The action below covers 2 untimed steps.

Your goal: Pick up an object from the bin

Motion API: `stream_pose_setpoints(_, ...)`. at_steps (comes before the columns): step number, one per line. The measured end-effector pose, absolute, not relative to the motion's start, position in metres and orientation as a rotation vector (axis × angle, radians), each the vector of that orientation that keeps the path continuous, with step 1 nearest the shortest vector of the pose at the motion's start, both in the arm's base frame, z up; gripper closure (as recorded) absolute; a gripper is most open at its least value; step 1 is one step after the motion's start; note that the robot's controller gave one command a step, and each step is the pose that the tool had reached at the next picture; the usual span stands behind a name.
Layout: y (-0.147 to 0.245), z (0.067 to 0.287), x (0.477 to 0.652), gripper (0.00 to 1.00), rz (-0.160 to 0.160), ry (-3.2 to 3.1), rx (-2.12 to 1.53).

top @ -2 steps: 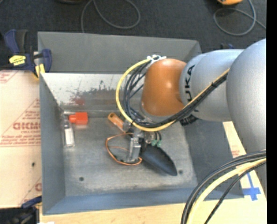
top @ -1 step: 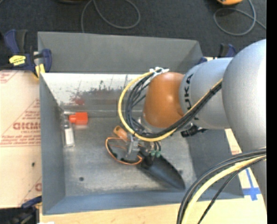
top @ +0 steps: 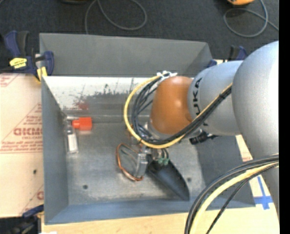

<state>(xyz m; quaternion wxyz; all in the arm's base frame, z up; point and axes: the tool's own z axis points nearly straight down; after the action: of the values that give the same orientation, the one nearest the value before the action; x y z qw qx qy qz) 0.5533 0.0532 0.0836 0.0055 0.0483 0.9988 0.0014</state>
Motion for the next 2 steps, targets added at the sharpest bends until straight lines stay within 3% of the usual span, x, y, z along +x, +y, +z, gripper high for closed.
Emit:
stream_pose_setpoints(1, 0.053, 0.084, 0.553, 0.0, 0.005, 3.127, 0.152)
stream_pose_setpoints(2, 0.029, 0.08, 0.556, 1.0, 0.008, 3.056, 0.672)
